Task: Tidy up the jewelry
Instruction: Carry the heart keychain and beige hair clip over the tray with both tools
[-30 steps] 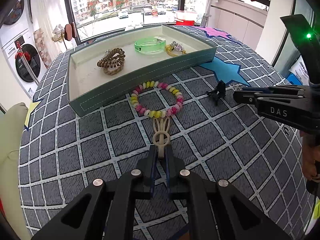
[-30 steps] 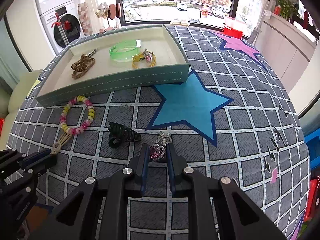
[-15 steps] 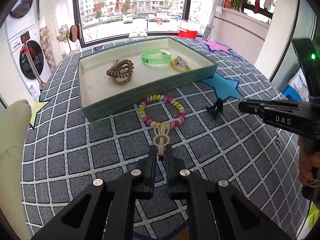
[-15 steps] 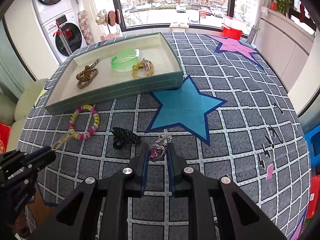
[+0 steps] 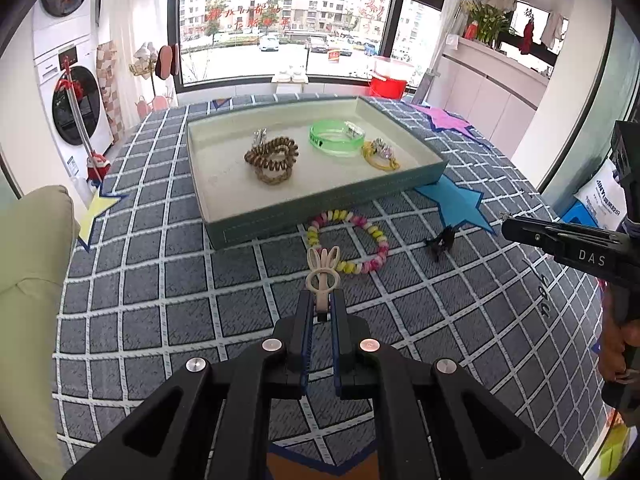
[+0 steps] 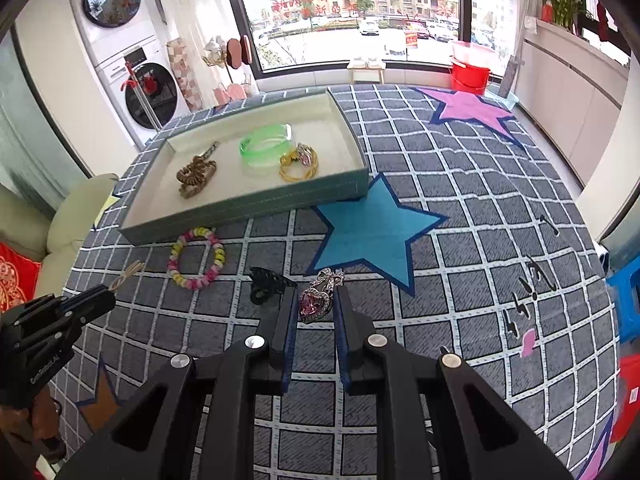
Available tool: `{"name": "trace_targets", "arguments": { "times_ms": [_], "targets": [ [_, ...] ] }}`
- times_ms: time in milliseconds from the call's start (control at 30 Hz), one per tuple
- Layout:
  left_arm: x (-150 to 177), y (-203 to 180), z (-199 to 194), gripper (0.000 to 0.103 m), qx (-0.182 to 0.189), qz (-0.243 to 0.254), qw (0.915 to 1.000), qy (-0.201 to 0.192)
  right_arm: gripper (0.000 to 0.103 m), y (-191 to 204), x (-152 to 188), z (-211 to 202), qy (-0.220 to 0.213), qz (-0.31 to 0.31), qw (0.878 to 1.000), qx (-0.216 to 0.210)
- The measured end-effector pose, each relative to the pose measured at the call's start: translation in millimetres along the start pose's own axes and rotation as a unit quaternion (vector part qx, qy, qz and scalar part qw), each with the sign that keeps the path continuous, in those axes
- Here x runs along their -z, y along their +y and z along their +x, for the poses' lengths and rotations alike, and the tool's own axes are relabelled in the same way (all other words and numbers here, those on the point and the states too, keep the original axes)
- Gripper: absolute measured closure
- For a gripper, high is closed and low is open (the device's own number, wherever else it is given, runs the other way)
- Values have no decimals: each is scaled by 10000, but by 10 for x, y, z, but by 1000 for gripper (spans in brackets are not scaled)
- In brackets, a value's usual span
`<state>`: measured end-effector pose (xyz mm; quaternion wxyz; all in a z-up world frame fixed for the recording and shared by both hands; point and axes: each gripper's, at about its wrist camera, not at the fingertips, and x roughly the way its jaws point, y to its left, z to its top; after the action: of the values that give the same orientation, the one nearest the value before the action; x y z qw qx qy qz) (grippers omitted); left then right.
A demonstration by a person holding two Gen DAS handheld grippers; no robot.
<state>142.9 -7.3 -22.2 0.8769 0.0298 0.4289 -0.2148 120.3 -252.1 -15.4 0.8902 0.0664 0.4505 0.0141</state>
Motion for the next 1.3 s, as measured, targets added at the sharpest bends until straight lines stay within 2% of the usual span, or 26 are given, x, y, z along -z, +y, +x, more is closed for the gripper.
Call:
{"name": "trace_targets", "arguments": {
  "times_ms": [367, 633, 833, 1000, 1300],
  "targets": [
    [-389, 23, -190, 82, -33, -82, 9986, -529, 84, 85, -307, -125, -234, -177, 9995, -80],
    [-808, 177, -35, 82, -177, -208, 9975, -647, 84, 122, -790, -21, -337, -219, 9990, -210],
    [-1092, 369, 253, 82, -544, -345, 9960, -619, 84, 130, -1202, 269, -365, -229, 9988, -224],
    [-1234, 522, 539, 82, -749, -436, 9950, -502, 84, 107, -1408, 626, -267, -150, 9994, -179],
    [-1345, 682, 1020, 82, -936, -502, 9941, -235, 84, 81, -1521, 1186, -44, -103, 9999, -61]
  ]
}}
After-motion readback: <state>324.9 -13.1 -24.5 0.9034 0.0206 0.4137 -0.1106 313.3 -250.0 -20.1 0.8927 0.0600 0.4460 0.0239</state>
